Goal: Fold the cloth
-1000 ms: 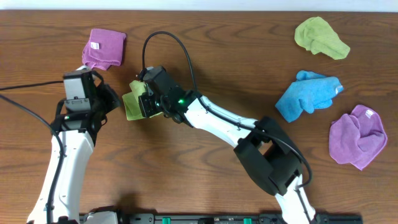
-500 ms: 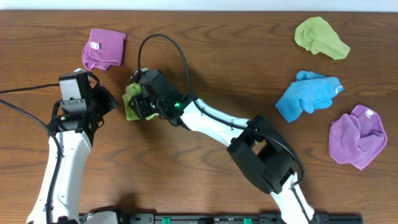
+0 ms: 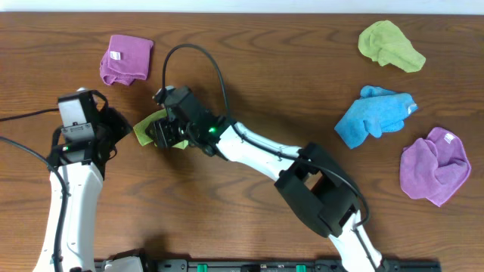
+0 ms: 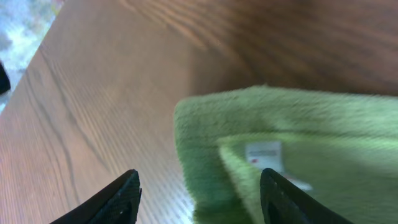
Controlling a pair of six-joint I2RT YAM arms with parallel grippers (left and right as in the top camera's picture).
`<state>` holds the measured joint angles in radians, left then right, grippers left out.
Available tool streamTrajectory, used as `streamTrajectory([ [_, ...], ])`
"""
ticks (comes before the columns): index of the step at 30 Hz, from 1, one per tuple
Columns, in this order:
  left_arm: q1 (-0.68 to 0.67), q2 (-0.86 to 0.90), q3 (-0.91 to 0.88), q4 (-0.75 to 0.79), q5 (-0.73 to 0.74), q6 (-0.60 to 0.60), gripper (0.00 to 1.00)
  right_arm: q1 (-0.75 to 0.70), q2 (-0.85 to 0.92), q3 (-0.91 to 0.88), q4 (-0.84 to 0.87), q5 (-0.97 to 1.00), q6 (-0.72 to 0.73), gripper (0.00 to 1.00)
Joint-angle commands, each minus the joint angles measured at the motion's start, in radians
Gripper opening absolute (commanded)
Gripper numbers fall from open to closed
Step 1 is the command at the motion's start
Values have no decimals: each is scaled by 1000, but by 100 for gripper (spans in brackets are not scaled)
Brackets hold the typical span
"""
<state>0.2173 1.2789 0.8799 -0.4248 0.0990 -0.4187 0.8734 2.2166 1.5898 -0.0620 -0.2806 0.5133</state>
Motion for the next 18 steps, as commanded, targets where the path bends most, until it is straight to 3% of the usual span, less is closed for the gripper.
streamTrajectory([
  [1,26,-15,22,-10,10,-5,9,-34,-47,27,-2,7,18,62],
  [11,31,-15,22,-12,37,-5,12,-68,-71,27,-57,10,76,59],
  [14,31,-15,22,-39,89,-5,17,-58,-71,27,-87,34,50,63],
  [15,31,-15,22,-55,105,-5,30,-60,-76,27,-106,52,49,77],
  [16,31,-15,22,-83,111,-8,55,-72,-87,27,-146,79,50,99],
  [18,32,-15,22,-124,117,-9,79,-98,-112,27,-217,104,50,99],
])
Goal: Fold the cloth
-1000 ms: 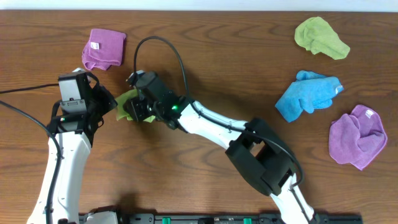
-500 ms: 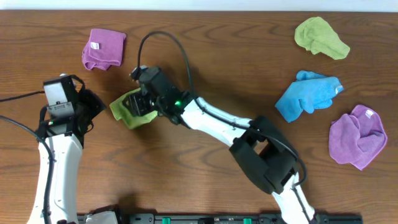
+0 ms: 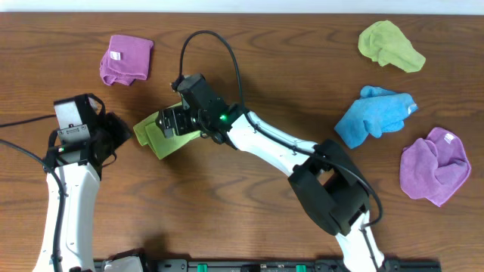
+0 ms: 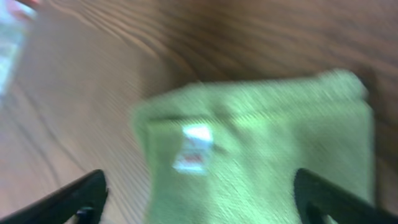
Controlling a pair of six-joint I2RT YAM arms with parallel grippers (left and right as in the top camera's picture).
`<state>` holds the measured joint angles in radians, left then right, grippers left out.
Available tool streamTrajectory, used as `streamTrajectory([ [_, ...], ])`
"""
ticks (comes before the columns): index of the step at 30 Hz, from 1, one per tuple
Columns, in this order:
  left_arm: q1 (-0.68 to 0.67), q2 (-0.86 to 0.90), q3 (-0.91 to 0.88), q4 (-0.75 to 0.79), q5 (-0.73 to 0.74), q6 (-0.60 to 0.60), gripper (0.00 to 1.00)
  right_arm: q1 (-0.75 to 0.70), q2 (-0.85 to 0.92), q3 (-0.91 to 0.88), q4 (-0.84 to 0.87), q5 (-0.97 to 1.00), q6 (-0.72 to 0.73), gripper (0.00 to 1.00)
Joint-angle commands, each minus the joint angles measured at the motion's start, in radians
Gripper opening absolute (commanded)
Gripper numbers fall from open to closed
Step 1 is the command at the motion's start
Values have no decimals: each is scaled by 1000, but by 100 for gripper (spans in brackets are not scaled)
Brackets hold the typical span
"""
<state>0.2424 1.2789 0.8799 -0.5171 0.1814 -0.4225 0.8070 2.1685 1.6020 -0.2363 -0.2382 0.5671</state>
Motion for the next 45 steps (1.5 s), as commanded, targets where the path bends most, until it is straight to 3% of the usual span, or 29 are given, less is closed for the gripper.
streamTrajectory([
  [1,6,-15,22,-51,39,-5,86,-46,-78,14,-80,71,-3,99],
  [3,6,-15,22,-86,61,-6,98,-77,-101,14,-148,79,-3,99],
  [7,6,-15,22,-133,114,-30,95,-140,-157,14,-285,101,-11,99],
  [15,6,-6,-27,-172,190,-74,95,-180,-283,-23,-478,119,-166,99],
  [21,6,-3,-151,-47,280,-147,95,-229,-500,-267,-444,133,-216,99],
  [28,5,-2,-252,109,288,-241,95,-405,-823,-601,-327,6,-216,99],
  [39,-34,146,-302,339,318,-368,95,-444,-1089,-737,-335,3,-225,99],
  [45,-42,195,-302,433,311,-390,95,-467,-1134,-779,-359,2,-224,99],
])
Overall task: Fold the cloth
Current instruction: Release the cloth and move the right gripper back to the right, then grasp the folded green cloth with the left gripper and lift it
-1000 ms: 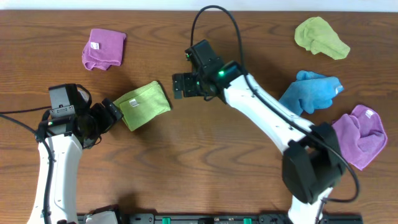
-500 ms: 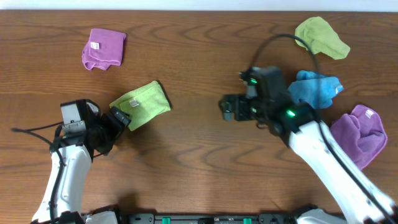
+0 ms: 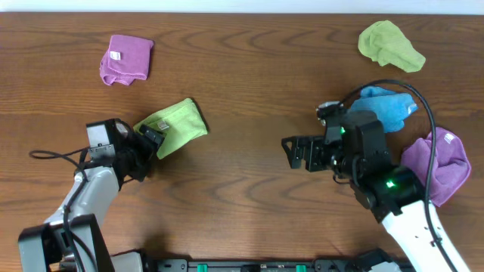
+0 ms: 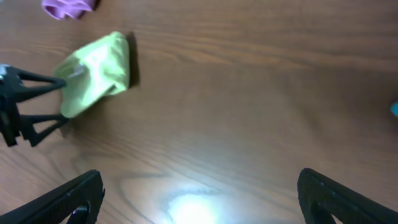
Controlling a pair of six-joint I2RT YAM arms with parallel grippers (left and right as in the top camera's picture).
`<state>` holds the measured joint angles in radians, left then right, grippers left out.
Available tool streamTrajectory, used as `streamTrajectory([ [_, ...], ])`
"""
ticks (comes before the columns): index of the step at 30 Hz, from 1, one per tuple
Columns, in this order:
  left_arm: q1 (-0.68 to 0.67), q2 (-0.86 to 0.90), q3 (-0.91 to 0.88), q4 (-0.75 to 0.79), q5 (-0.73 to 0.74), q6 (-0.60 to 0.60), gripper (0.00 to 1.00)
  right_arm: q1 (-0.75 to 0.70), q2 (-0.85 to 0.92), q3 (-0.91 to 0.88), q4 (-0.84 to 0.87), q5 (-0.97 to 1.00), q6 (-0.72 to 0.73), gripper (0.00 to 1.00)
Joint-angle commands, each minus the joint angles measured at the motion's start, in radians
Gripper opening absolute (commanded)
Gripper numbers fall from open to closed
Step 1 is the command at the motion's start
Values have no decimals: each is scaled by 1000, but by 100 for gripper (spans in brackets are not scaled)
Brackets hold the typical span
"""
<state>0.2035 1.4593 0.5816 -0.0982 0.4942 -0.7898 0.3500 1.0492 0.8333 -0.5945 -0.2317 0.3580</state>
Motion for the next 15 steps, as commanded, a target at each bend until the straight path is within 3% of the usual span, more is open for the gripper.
streamTrajectory([
  [1,-3,22,-4,24,-5,-23,95,-10,-15,-10,0,-5,-15,99],
  [15,-27,158,-4,142,-13,-49,95,-9,-15,-10,0,-68,-14,99],
])
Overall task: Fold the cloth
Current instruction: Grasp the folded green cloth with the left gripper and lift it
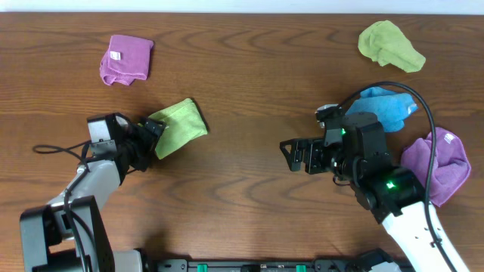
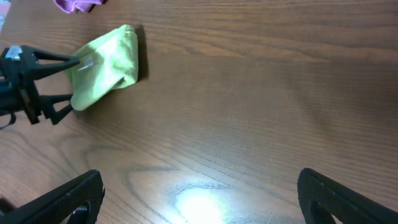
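Note:
The green cloth [image 1: 180, 125] lies folded into a small rectangle left of the table's middle; the right wrist view shows it too [image 2: 107, 64], with a white tag at its near-left end. My left gripper [image 1: 150, 136] sits at that end, its two black fingers [image 2: 46, 60] spread on either side of the cloth's corner. My right gripper [image 1: 288, 156] hangs over bare wood at centre right, far from the cloth. In its own view the right gripper [image 2: 199, 186] stands wide open with nothing between the fingers.
A folded purple cloth [image 1: 126, 59] lies at the back left. At the right are a crumpled green cloth [image 1: 389, 45], a blue cloth [image 1: 378, 113] and a purple cloth [image 1: 435, 166]. A black cable trails from the left arm.
My left gripper has shifted slightly up and right, closer onto the green cloth's tagged corner. The cloth and the right arm are almost where they were.
First my right gripper was open over the green cloth at the left, covering part of it. Then it was just behind the cloth, which lay folded. Later the right arm was back at the right side and my left gripper had come to the cloth's left corner.

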Controlling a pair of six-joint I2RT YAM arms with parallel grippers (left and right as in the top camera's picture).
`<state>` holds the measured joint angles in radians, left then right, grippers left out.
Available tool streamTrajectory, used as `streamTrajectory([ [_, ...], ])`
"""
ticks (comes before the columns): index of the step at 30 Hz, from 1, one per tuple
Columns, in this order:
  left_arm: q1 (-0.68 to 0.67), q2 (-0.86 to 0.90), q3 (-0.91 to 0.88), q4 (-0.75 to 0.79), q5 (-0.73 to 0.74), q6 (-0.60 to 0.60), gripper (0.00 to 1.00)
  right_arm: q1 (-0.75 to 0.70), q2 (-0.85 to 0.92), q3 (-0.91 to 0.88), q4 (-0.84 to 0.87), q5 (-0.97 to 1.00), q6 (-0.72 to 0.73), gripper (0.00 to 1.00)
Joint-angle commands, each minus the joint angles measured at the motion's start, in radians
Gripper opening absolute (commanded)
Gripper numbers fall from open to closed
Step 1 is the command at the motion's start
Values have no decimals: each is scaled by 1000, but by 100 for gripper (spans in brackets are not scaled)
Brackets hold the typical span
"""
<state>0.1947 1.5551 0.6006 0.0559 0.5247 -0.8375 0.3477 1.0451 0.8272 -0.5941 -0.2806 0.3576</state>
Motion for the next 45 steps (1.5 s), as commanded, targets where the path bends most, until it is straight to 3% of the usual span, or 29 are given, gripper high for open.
streamTrajectory([
  [1,-31,77,-23,5,-46,-2,95,-7,-11,-4,-1,-19,-14,99],
  [5,-78,143,-23,71,-59,-5,100,-7,-11,-4,-1,-19,-14,99],
  [8,-97,187,-23,106,-61,-5,72,-7,-11,-4,-1,-19,-14,99],
  [11,-99,217,-23,142,-64,-4,58,-7,-11,-4,-1,-19,-14,99],
  [19,-99,276,-22,241,-58,15,6,-7,-11,-4,-1,-19,-14,99],
  [26,-97,225,80,258,36,50,6,-7,-11,-4,-1,-19,-14,99],
  [30,-97,154,218,166,8,50,6,-7,-11,-4,-1,-19,-14,99],
  [35,-94,140,500,-86,-134,47,6,-7,-11,-4,-1,-19,-14,99],
  [40,-94,152,662,-112,-302,48,6,-7,-11,-4,-1,-19,-14,99],
  [45,-89,229,763,-110,-357,48,6,-7,-11,-4,-1,-19,-14,99],
])
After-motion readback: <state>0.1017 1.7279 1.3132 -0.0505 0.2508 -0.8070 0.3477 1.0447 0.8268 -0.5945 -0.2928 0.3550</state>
